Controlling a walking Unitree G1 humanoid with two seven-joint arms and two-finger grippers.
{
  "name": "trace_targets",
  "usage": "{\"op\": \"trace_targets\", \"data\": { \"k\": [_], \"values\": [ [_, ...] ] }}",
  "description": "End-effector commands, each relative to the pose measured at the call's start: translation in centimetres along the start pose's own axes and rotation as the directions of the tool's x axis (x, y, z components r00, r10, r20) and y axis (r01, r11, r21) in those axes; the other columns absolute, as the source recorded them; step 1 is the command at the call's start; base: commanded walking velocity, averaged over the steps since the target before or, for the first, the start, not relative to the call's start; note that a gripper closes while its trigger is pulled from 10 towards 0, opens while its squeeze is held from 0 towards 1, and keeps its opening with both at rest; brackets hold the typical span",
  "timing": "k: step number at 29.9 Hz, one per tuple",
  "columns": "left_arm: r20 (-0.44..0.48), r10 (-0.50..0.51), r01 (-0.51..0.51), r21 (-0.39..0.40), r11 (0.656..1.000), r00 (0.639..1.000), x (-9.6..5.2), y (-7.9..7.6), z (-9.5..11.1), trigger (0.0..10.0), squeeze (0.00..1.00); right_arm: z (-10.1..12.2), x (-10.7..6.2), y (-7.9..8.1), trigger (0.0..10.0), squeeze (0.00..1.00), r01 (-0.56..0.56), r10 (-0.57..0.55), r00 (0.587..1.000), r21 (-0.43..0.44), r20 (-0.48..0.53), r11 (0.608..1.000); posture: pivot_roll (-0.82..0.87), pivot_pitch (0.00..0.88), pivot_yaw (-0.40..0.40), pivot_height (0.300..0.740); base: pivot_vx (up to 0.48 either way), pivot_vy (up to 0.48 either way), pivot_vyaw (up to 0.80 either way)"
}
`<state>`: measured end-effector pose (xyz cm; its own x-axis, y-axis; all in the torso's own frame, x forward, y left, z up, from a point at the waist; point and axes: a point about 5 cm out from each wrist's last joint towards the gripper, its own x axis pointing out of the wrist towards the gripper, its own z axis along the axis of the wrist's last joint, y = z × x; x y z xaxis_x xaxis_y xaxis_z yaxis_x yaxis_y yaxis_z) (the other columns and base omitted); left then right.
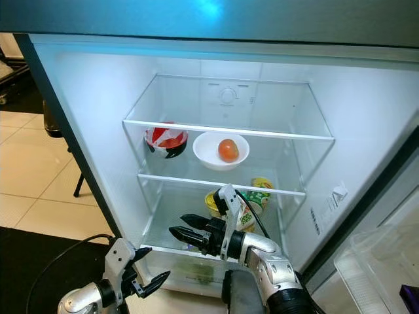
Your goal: Restocking fridge
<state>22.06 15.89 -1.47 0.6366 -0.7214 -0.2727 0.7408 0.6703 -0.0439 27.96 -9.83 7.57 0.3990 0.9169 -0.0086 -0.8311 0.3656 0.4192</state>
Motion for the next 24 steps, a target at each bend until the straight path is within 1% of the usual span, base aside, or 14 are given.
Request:
{"op": "trace_targets", "data": {
  "k": [1, 5, 7, 10, 12, 13, 15, 20, 22, 24],
  "values": [
    [-0.020, 0.020, -0.020, -0.001, 1.000, 1.000, -0.8, 0.3, -0.5, 10.0, 0.00, 0.1, 0.0, 0.3, 10.0, 0.00, -0.023, 0.022, 1.000, 0.014, 0.010, 1.000, -0.06, 0.000, -0.029, 0.515, 0.000, 0.000, 0.00],
    [-0.031, 0.029, -0.029, -0.010, 1.000, 0.999, -1.0, 0.2, -0.8, 10.0, 0.00, -0.1, 0.0, 0.4, 10.0, 0.00, -0.032, 0.032, 0.999, 0.017, 0.002, 0.999, -0.06, 0.000, -0.028, 0.524, 0.000, 0.000, 0.00],
    [-0.049, 0.043, -0.045, -0.025, 0.999, 0.998, -1.4, 0.1, -1.3, 10.0, 0.00, -0.4, 0.1, 0.4, 10.0, 0.00, -0.033, 0.034, 0.999, 0.023, -0.011, 0.999, -0.06, 0.000, -0.028, 0.534, 0.000, 0.000, 0.00],
    [-0.049, 0.043, -0.045, -0.025, 0.999, 0.998, -1.4, 0.1, -1.3, 10.0, 0.00, -0.4, 0.1, 0.4, 10.0, 0.00, -0.033, 0.034, 0.999, 0.023, -0.011, 0.999, -0.06, 0.000, -0.028, 0.534, 0.000, 0.000, 0.00],
    [-0.079, 0.065, -0.069, -0.046, 0.997, 0.995, -1.9, 0.0, -2.0, 10.0, 0.00, -1.1, 0.0, 0.4, 10.0, 0.00, -0.031, 0.032, 0.999, 0.032, -0.030, 0.999, -0.07, 0.000, -0.028, 0.544, 0.000, 0.000, 0.00],
    [-0.079, 0.065, -0.069, -0.046, 0.997, 0.995, -1.9, 0.0, -2.0, 10.0, 0.00, -1.1, 0.0, 0.4, 10.0, 0.00, -0.031, 0.032, 0.999, 0.032, -0.030, 0.999, -0.07, 0.000, -0.028, 0.544, 0.000, 0.000, 0.00],
    [-0.114, 0.090, -0.098, -0.072, 0.993, 0.989, -2.6, -0.2, -2.8, 10.0, 0.00, -1.7, 0.0, 0.6, 10.0, 0.00, -0.033, 0.035, 0.998, 0.033, -0.057, 0.999, -0.07, 0.000, -0.028, 0.554, 0.000, 0.000, 0.00],
    [-0.140, 0.114, -0.129, -0.102, 0.986, 0.984, -3.2, -0.3, -3.5, 10.0, 0.00, -1.9, 0.1, 0.7, 10.0, 0.00, -0.030, 0.032, 0.997, 0.031, -0.066, 0.999, -0.06, 0.000, -0.029, 0.564, 0.000, 0.000, 0.00],
    [-0.173, 0.134, -0.158, -0.133, 0.979, 0.976, -3.8, -0.6, -4.3, 10.0, 0.00, -2.3, 0.2, 0.6, 10.0, 0.00, -0.012, 0.014, 0.995, 0.022, -0.095, 1.000, -0.06, 0.000, -0.028, 0.564, 0.000, 0.000, 0.00],
    [-0.173, 0.134, -0.158, -0.133, 0.979, 0.976, -3.8, -0.6, -4.3, 10.0, 0.00, -2.3, 0.2, 0.6, 10.0, 0.00, -0.012, 0.014, 0.995, 0.022, -0.095, 1.000, -0.06, 0.000, -0.028, 0.564, 0.000, 0.000, 0.00]
  ]
}}
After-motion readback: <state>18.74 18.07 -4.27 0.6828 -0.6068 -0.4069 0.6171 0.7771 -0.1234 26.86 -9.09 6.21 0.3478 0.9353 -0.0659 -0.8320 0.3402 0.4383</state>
